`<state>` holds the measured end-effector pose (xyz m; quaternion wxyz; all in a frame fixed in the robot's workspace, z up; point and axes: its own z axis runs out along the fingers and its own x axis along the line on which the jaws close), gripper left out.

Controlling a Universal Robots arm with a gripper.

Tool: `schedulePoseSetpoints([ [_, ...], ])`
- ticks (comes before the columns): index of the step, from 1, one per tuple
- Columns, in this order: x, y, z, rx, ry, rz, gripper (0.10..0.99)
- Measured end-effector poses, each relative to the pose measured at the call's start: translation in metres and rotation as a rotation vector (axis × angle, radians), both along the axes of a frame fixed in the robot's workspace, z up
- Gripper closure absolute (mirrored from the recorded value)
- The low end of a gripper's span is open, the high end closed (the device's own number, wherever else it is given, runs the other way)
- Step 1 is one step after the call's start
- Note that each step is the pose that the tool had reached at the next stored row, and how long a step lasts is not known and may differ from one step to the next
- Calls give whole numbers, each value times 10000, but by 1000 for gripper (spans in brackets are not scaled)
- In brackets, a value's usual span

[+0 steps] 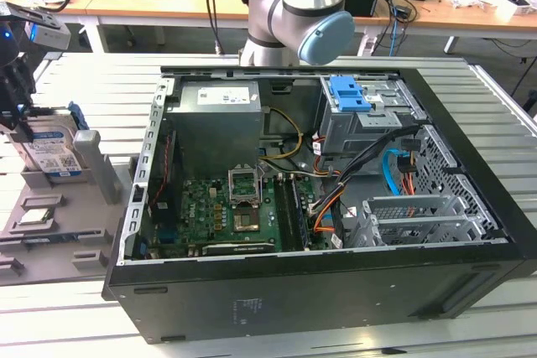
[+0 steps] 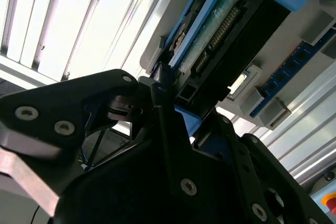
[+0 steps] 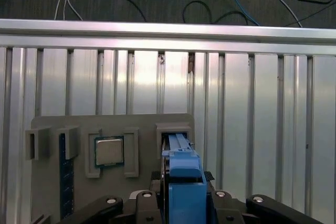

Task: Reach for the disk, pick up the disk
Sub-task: 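Pick up the disk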

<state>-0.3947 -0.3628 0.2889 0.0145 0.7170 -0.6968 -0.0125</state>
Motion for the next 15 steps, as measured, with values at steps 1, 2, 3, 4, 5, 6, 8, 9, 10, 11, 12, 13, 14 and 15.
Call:
schedulePoseSetpoints([
  [1,0,0,0,0,0,0,722],
  [2,0,0,0,0,0,0,722],
  [3,0,0,0,0,1,-1,722],
  [4,0,0,0,0,1,-1,722],
  [5,0,0,-1,1,0,-1,722],
  [6,0,0,-1,0,0,-1,722],
  [8,0,0,-1,0,0,-1,722],
  [9,0,0,-2,0,0,-1,722],
  [10,0,0,-2,0,0,-1,722],
  [11,0,0,-2,0,0,-1,722],
  [12,0,0,-2,0,0,0,722],
  [13,0,0,-2,0,0,0,722],
  [14,0,0,-2,0,-1,0,722],
  [15,0,0,0,1,-3,-1,722],
])
